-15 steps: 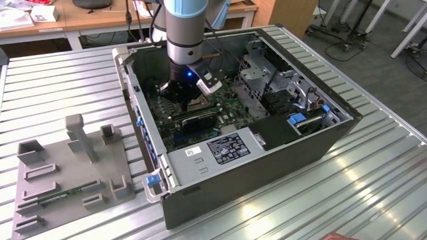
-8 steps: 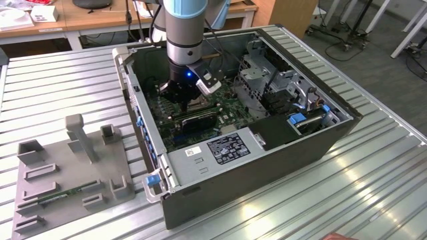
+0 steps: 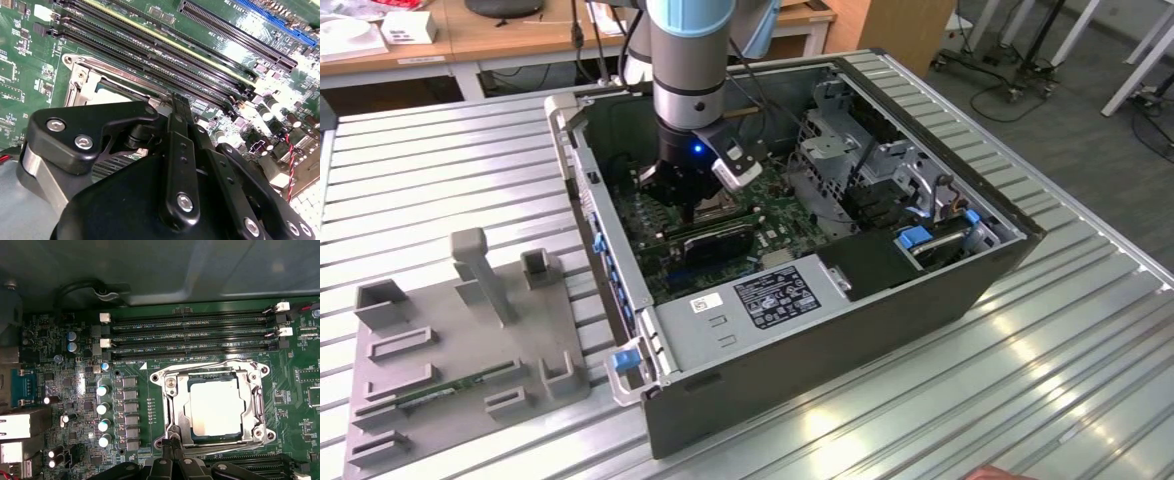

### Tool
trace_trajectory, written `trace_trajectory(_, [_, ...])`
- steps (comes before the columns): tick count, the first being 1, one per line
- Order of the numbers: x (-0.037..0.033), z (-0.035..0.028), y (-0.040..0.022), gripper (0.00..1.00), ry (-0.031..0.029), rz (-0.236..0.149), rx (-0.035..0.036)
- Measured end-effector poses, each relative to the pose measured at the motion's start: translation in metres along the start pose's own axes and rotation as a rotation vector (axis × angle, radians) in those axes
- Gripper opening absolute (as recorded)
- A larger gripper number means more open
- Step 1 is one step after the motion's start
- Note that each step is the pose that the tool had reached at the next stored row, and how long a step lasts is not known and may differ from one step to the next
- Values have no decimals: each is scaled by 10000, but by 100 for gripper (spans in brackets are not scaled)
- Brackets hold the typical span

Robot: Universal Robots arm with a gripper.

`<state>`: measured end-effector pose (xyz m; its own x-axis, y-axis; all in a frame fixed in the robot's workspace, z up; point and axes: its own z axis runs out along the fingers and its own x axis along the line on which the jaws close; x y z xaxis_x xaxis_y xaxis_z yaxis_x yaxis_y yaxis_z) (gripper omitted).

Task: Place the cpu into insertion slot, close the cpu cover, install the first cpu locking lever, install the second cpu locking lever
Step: 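Install the second cpu locking lever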

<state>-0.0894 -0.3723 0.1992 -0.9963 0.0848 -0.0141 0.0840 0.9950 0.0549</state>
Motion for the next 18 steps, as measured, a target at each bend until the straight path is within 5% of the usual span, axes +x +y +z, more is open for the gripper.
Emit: trace_trajectory(18, [46,2,4,11,0,3,1])
